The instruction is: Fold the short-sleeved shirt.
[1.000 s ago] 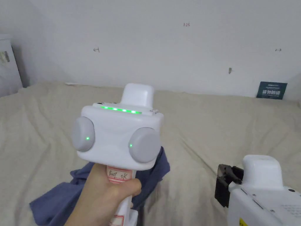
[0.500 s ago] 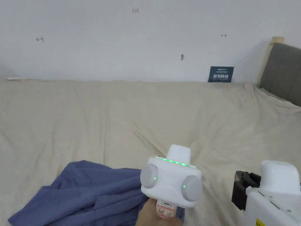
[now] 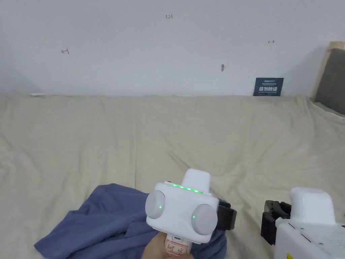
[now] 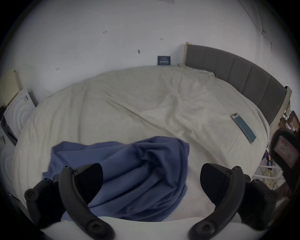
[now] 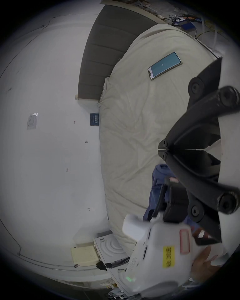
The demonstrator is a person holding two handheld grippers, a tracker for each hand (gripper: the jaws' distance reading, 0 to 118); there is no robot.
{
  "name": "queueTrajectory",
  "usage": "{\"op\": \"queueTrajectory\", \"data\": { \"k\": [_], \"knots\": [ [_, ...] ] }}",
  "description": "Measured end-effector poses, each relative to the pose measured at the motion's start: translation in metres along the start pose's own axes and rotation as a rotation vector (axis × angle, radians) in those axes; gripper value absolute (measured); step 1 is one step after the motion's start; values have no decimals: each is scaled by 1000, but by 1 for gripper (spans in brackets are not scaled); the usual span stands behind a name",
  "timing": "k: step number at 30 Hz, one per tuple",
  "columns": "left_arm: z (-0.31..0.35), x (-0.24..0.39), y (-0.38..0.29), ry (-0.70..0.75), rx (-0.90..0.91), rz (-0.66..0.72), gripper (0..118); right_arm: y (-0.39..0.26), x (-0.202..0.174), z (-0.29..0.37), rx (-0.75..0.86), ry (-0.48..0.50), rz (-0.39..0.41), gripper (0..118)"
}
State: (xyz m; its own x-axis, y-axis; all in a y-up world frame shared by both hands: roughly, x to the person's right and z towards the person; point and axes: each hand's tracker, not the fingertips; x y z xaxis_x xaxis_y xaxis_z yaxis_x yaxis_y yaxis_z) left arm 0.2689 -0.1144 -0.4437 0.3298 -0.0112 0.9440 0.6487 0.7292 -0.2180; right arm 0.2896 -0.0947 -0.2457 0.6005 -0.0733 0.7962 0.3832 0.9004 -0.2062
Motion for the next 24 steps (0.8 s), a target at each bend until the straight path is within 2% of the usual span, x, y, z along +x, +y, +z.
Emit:
{"op": "queueTrajectory", "data": {
  "k": [2,5,6,7,8,9,10,11,12,14,15,17,21,24],
  "knots": [
    [27,-18,-3,69,59,12,118,1,-9,3,6,20,7,0],
    [63,-55,-14,100,65,71,117,-2,-23,11,14,64,37,0],
    [76,-69,-21,128,82,116,113,-4,-28,12,10,88,47,0],
    [84,-81,-25,157,91,152,103,-6,-32,14,5,103,51,0],
    [93,-96,-32,196,96,176,84,-9,-38,15,-2,119,66,0],
    [102,-109,-38,261,109,201,49,-12,-44,16,-7,126,84,0],
    [107,-119,-43,321,120,205,22,-15,-50,16,-13,127,94,0],
    [112,-132,-49,378,120,212,11,-19,-56,15,-25,139,111,0],
    [113,-141,-55,428,113,218,11,-21,-61,15,-33,152,122,0],
    [124,-166,-69,405,118,257,9,-26,-72,13,-47,183,132,0],
    [128,-176,-75,383,118,293,3,-29,-78,11,-54,200,139,0],
    [132,-192,-87,383,118,383,1,-33,-91,6,-72,236,149,0],
    [133,-204,-107,476,102,373,1,-45,-117,-3,-127,320,174,0],
    [132,-213,-116,463,93,408,1,-56,-138,-6,-151,364,229,0]
  ]
}}
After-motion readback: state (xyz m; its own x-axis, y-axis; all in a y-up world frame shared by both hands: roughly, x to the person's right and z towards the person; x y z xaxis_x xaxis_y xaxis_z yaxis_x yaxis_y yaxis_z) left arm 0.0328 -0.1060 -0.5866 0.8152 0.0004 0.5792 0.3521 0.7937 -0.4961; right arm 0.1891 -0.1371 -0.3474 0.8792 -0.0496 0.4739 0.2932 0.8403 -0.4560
